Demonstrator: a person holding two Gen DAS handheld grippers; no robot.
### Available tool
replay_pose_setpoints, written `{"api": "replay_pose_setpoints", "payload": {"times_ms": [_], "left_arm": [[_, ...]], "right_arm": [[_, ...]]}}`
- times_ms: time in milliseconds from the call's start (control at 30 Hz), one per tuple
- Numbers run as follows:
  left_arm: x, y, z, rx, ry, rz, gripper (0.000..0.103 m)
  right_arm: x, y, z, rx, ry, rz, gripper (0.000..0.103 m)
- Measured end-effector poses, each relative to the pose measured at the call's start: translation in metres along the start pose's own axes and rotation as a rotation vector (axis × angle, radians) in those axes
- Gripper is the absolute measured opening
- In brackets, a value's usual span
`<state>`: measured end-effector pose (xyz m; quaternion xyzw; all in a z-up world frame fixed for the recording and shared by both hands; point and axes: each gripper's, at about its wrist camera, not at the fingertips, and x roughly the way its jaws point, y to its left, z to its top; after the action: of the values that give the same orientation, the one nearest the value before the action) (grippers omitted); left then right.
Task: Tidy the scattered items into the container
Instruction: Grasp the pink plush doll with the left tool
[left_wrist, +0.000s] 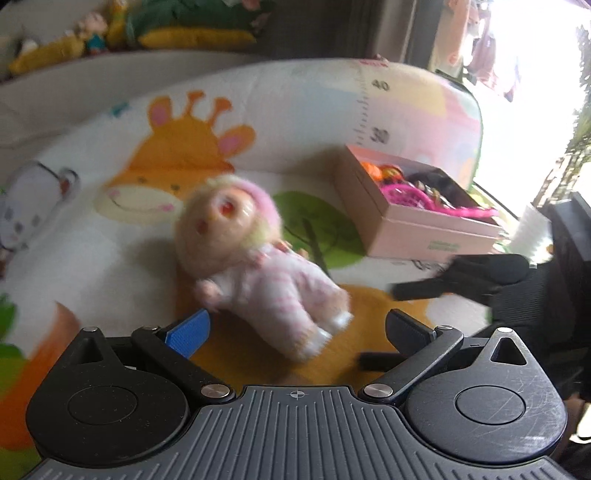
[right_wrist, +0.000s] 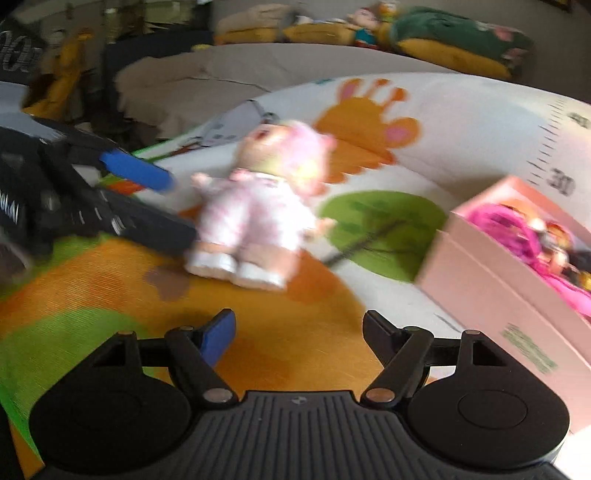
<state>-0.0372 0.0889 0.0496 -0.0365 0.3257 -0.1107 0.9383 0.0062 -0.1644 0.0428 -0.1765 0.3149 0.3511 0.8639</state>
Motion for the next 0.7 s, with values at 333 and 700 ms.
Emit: {"api": "replay_pose_setpoints", "payload": {"times_ms": [333,700], "left_arm": [[0.052,0.030,0.038,-0.032,0.062,0.071,0.103],[0.072,0.036,0.037,-0.102,0.137,-0.033,0.103]], "right_arm": [[-0.005,0.021,0.030,-0.010,-0.112,0.040,0.103],[0.054,0.027,0.057,-0.011,-0.037,0.107,0.080]]}}
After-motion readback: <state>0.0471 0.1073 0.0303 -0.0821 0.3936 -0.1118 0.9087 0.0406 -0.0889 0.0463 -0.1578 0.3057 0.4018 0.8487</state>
